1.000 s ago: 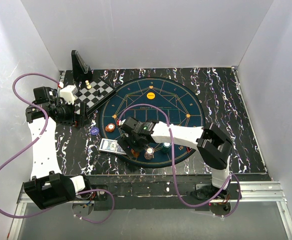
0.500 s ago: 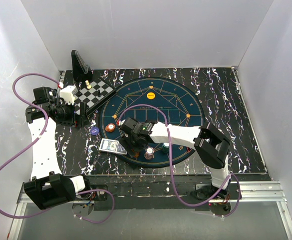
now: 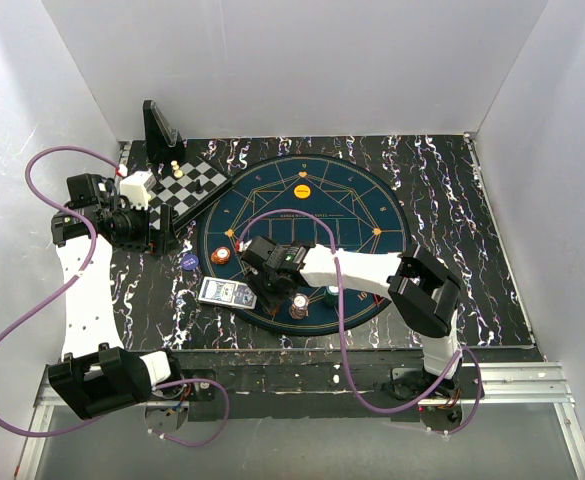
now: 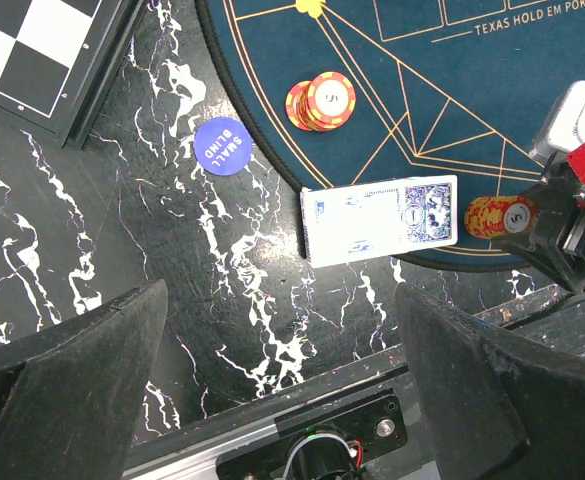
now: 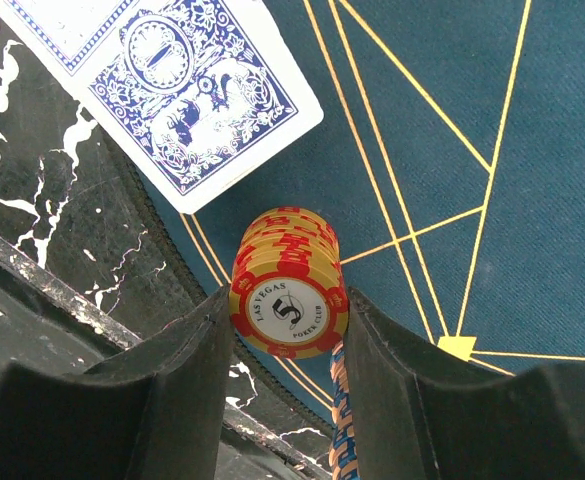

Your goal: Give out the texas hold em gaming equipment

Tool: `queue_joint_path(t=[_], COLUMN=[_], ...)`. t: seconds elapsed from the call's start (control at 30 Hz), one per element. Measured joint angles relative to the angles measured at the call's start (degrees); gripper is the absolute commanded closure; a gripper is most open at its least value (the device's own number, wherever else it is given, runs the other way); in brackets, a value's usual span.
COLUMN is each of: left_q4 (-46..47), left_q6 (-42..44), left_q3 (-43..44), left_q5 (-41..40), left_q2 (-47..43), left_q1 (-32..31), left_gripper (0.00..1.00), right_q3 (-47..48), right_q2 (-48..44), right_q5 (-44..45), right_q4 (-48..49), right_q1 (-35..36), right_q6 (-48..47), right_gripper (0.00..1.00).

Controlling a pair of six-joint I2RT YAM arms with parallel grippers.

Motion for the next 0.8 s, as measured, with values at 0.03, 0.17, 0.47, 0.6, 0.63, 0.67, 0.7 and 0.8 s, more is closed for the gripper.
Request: queue_joint_path(t=[0.03, 0.17, 0.47, 0.6, 0.63, 0.67, 0.7, 0.8], left_q4=[0.0, 0.0, 0.0, 0.0, 0.0, 0.0, 0.0, 0.0], left_q6=[0.0, 0.0, 0.5, 0.5, 0.5, 0.5, 0.5, 0.6], left_q3=[0.0, 0.0, 0.0, 0.0, 0.0, 0.0, 0.0, 0.0], left_q5=[0.0, 0.0, -0.2, -0.2, -0.2, -0.2, -0.2, -0.2], left_q2=[0.0, 0.0, -0.2, -0.3, -0.3, -0.3, -0.3, -0.3], left_q1=[0.0, 0.0, 0.0, 0.0, 0.0, 0.0, 0.0, 0.0], left_gripper=[0.02, 0.02, 0.02, 0.02, 0.02, 0.02, 0.02, 0.02], right_q3=[0.0, 0.0, 0.1, 0.3, 0.4, 0.5, 0.8, 2.1], right_q2=[0.0, 0.0, 2.0, 2.1, 2.1, 2.1, 2.1, 2.1], right_q5=[0.0, 0.0, 0.0, 0.3, 0.4, 0.7, 0.9, 1.8], right_q4=[0.0, 0.0, 0.2, 0.1, 0.0, -0.1, -0.3, -0.9], right_q1=[0.0, 0.0, 0.0, 0.0, 0.0, 0.0, 0.0, 0.0], right_q6=[0.0, 0.0, 0.0, 0.0, 0.0, 0.0, -0.1, -0.4], right_gripper=[0.51, 0.44, 0.47, 0.50, 0.50, 0.50, 0.49, 0.47])
